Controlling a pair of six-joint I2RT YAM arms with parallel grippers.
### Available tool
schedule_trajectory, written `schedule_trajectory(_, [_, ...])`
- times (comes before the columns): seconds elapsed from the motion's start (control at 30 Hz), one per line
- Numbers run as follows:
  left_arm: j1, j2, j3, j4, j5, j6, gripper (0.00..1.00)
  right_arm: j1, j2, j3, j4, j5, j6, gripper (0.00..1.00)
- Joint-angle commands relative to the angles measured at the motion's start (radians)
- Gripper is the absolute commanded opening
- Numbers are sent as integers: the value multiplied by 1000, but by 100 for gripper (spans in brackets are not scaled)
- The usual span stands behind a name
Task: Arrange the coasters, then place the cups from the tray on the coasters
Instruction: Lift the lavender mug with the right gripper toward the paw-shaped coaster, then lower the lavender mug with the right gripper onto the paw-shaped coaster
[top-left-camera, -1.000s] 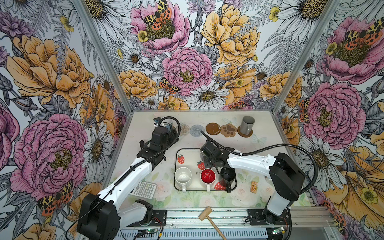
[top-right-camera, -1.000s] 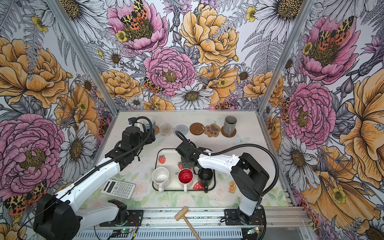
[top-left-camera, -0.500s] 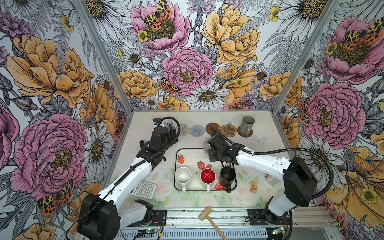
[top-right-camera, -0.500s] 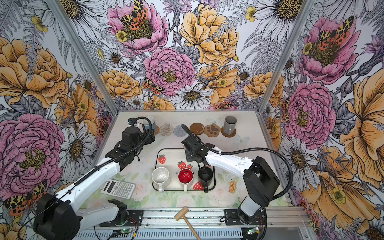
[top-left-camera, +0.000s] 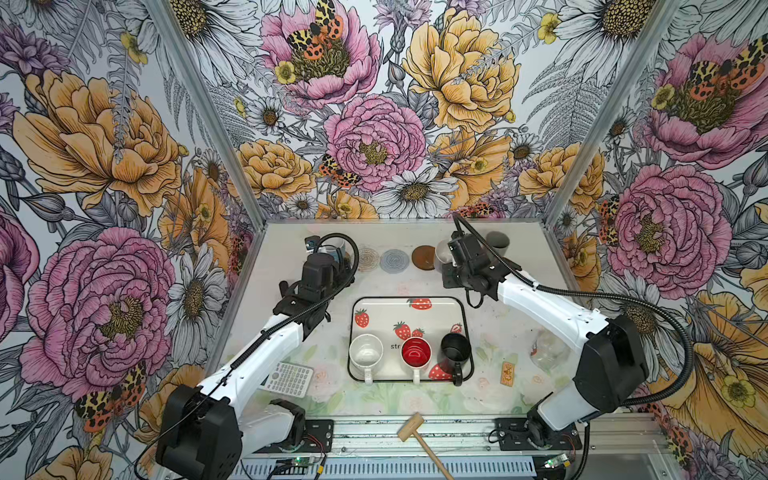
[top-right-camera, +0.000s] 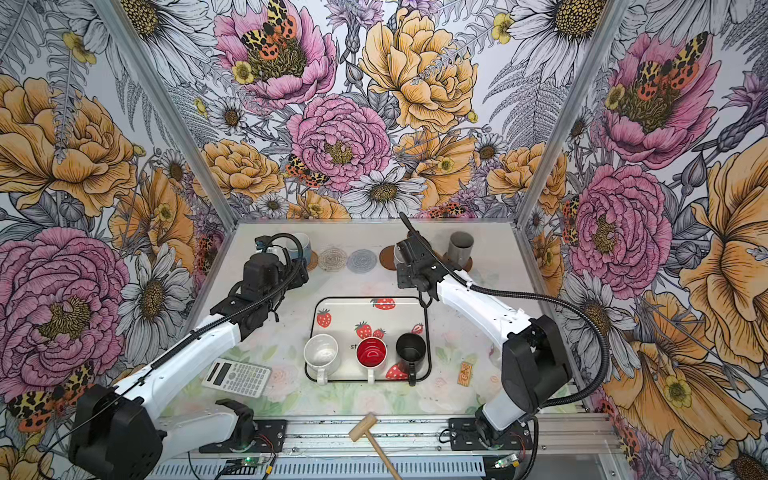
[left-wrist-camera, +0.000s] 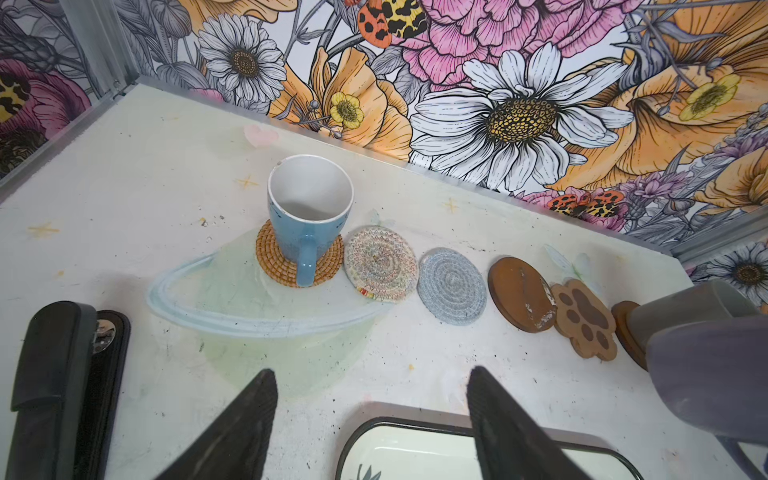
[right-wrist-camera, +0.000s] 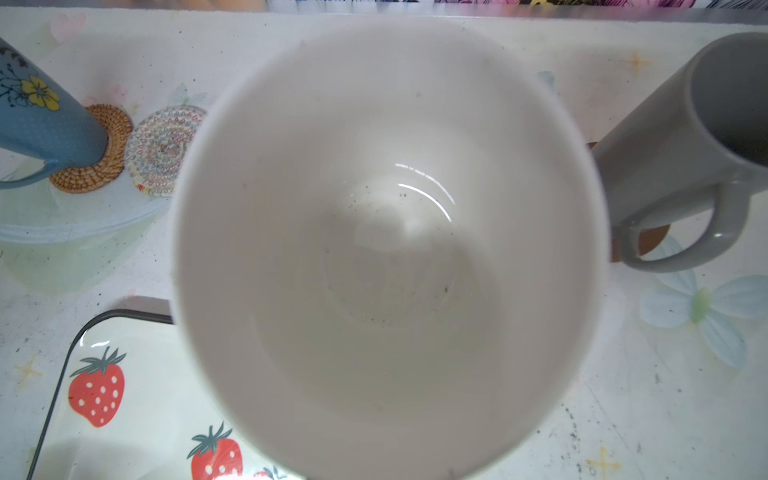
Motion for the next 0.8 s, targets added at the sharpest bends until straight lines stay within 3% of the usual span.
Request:
schedule_trajectory(0.0, [11, 12, -15, 41, 12, -9, 73, -39, 9, 72, 35, -15, -43, 0])
schedule_trajectory(0.77, [24, 59, -3, 53, 23, -10, 72, -221, 293, 305, -9, -148, -111, 0])
